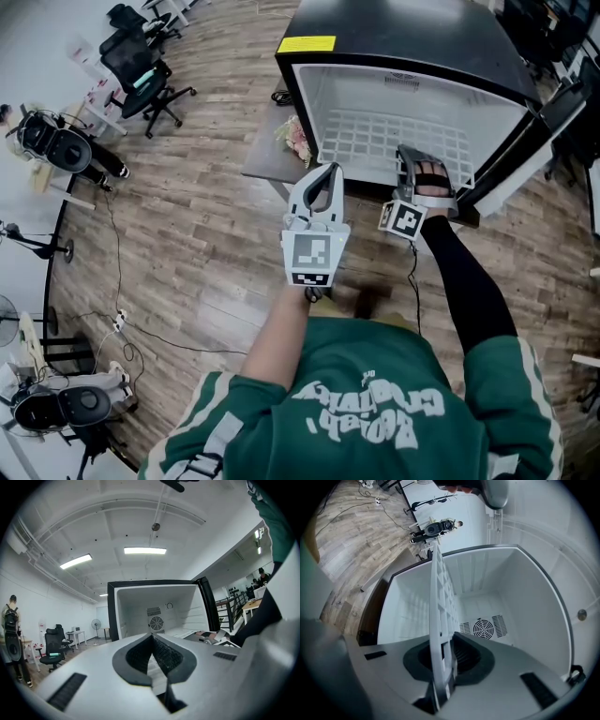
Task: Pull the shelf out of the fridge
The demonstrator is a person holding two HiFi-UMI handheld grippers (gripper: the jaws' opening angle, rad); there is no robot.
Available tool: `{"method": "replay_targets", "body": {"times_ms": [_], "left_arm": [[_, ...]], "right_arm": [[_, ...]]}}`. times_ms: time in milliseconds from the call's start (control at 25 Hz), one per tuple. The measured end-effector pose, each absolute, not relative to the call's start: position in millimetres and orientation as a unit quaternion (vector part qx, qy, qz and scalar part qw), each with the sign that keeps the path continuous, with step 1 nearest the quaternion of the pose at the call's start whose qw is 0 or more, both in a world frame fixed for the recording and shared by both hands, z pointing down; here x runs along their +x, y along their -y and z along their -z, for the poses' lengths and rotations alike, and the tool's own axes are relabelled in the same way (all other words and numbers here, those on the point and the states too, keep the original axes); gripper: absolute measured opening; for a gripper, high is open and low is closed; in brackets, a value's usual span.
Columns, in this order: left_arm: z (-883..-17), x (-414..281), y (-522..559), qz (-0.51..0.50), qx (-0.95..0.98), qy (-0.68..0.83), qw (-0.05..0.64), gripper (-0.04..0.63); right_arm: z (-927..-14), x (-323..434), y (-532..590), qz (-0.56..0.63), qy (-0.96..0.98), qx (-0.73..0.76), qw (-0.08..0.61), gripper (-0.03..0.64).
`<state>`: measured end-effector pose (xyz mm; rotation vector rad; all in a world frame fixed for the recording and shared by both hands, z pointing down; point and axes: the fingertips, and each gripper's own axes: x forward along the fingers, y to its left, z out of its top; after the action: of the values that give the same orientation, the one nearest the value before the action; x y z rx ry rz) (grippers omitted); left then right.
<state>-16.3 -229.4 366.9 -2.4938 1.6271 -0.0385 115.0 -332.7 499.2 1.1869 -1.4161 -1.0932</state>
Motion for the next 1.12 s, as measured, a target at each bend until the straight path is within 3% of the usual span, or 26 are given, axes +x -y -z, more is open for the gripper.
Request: {"method": "replay_targets", "body": {"times_ms": [1120], "left_arm": [[-359.8, -40.7, 222.0, 0.02, -0.863, -0.499, 0.074, 0.015]], "right_arm": [[-499.0, 117.2, 314.2, 0.437, 0.564, 0.489, 0.502, 0.054]]}}
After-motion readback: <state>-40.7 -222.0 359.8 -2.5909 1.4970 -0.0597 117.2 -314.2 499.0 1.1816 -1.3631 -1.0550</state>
